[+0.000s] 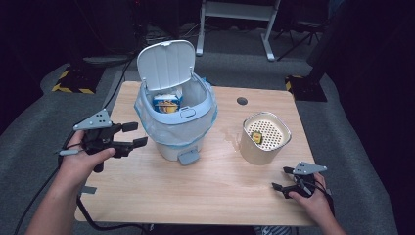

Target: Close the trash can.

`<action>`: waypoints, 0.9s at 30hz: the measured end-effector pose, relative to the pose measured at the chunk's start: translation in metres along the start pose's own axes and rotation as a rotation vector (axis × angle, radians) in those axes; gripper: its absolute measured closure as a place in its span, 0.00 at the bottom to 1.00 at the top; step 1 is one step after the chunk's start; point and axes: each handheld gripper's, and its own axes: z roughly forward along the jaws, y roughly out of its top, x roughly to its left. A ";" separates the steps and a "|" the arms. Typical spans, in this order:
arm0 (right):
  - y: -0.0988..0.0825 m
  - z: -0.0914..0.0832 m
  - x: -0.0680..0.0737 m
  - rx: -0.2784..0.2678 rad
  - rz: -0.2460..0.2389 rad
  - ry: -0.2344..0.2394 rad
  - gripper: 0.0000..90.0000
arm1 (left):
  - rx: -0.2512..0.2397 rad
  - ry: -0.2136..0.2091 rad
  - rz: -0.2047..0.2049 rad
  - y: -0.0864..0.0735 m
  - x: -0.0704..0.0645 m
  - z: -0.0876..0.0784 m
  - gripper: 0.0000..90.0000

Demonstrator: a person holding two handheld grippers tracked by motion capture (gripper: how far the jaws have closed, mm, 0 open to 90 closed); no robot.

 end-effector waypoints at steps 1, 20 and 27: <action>0.000 0.000 0.000 0.000 0.000 0.000 0.16 | -0.009 0.008 -0.001 0.003 0.000 -0.001 0.37; 0.000 0.000 0.000 0.001 -0.001 0.001 0.16 | -0.067 0.185 -0.044 0.053 0.009 -0.004 0.40; 0.000 0.000 -0.001 -0.001 -0.001 0.006 0.16 | -0.090 0.224 -0.050 0.071 0.018 0.000 0.41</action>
